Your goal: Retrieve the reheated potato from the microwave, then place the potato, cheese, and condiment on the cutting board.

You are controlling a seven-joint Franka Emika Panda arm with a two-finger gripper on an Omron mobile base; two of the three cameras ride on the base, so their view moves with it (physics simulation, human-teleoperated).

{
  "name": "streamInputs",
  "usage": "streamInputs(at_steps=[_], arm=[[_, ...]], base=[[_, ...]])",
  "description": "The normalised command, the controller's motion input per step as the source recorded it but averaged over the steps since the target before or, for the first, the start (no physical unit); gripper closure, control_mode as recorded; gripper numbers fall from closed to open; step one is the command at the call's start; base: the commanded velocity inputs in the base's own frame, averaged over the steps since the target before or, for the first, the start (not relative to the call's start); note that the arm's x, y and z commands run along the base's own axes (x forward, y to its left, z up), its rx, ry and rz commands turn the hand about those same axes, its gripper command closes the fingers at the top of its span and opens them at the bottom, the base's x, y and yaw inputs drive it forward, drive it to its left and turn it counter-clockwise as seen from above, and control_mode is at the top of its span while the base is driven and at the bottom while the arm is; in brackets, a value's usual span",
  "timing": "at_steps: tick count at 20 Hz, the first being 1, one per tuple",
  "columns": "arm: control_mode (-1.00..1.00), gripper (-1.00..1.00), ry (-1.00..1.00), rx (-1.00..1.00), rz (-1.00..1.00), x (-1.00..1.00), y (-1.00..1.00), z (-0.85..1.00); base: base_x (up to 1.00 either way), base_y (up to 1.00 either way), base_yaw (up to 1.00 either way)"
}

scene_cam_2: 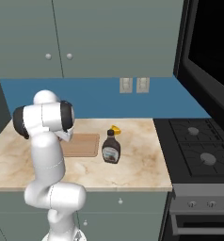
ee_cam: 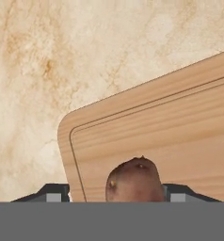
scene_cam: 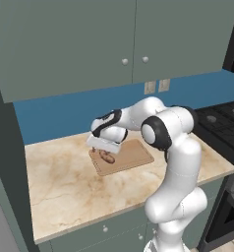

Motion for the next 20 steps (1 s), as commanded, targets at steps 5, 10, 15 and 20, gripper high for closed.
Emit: streamInputs(at_steps=[5, 10, 15, 20], arm=[[-1.00, -1.00, -0.01, -0.03, -0.04, -0.19, 0.18, -0.16], [-1.00, -1.00, -0.05, -0.07, -0.05, -0.19, 0.07, 0.01], [-1.00, -1.00, -0.11, -0.16, -0.07, -0.23, 0.00, 0.01], [-1.00, -1.00, -0.11, -0.15, -0.11, -0.09, -0.01, 0.06]], base=[[0.00, 0.00, 0.00], [0.00, 0.00, 0.00], [0.00, 0.00, 0.00], [0.00, 0.00, 0.00]])
